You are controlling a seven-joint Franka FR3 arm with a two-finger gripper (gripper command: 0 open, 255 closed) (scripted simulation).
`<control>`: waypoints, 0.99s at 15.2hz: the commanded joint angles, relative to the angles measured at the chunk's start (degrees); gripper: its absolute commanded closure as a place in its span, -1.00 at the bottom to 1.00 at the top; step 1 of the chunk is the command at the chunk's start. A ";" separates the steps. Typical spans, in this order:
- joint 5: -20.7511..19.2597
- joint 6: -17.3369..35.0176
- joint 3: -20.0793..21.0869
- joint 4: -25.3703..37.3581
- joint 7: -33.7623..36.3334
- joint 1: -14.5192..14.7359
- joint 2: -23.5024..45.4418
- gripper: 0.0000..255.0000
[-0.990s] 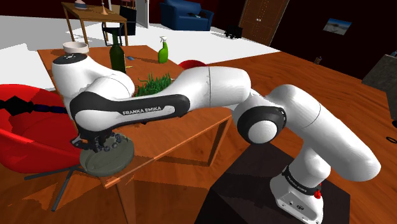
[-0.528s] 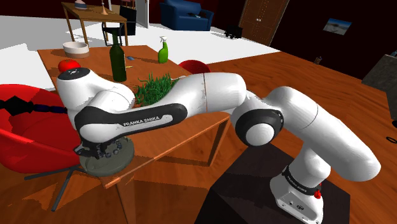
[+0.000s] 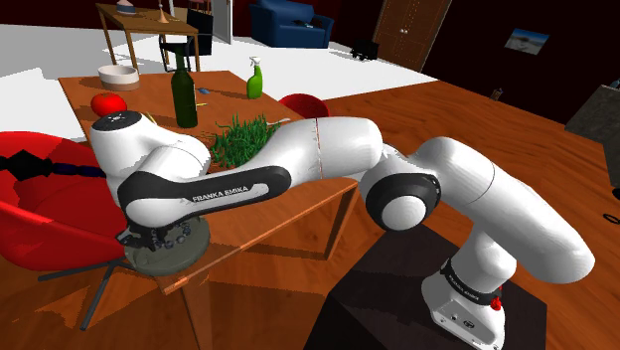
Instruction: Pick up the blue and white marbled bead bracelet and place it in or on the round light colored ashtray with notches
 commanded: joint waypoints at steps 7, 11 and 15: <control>0.00 0.01 0.00 0.00 0.00 0.00 0.00 -1.00; 0.24 -4.74 0.19 1.69 -0.18 0.25 -3.08 -1.00; 0.24 -4.74 0.19 1.69 -0.18 0.25 -3.08 -1.00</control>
